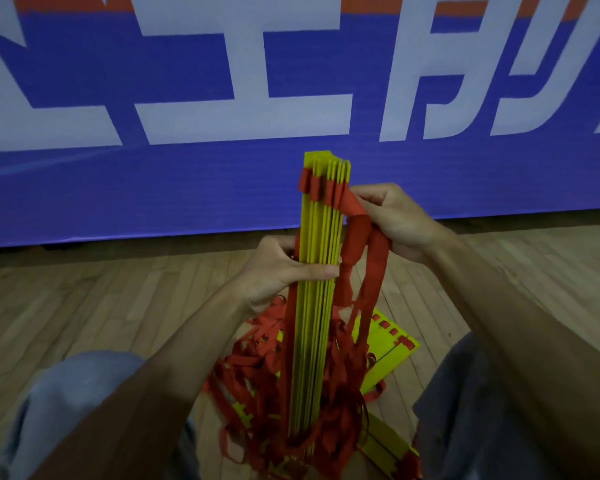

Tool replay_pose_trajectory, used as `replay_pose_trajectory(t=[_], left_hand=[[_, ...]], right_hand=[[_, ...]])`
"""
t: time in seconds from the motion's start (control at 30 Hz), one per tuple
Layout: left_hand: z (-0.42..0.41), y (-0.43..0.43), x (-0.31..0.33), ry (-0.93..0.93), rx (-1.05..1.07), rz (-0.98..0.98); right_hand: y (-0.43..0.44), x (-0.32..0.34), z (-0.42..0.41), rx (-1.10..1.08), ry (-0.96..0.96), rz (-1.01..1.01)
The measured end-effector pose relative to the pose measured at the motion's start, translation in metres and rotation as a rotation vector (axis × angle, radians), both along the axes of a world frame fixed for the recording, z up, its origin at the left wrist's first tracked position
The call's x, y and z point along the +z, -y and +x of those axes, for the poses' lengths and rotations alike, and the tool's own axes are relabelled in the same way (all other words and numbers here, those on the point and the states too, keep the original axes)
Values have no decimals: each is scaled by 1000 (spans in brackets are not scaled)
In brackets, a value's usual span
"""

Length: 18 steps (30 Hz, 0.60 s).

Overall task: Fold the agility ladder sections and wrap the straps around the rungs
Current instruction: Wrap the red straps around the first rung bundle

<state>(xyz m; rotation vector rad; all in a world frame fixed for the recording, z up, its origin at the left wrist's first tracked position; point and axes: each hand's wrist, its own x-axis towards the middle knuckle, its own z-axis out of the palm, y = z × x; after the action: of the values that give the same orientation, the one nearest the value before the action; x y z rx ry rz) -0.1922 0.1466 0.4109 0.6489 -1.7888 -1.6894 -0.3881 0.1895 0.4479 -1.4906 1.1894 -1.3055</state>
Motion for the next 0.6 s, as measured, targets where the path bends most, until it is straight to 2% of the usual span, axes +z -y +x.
replay_pose_trajectory(t=[0.13, 0.33, 0.43, 0.5, 0.6], left_hand=[[1, 4, 5, -42, 226, -21], [1, 9, -2, 71, 404, -161], [-1, 13, -5, 151, 469, -334], [-2, 17, -9, 281, 501, -546], [-7, 22, -21, 473, 457, -724]], right_hand=[[0, 1, 9, -38, -93, 36], [2, 0, 18, -163, -238, -9], [3, -2, 28, -231, -161, 16], [1, -1, 35, -236, -110, 25], [-3, 2, 41, -199, -245, 37]])
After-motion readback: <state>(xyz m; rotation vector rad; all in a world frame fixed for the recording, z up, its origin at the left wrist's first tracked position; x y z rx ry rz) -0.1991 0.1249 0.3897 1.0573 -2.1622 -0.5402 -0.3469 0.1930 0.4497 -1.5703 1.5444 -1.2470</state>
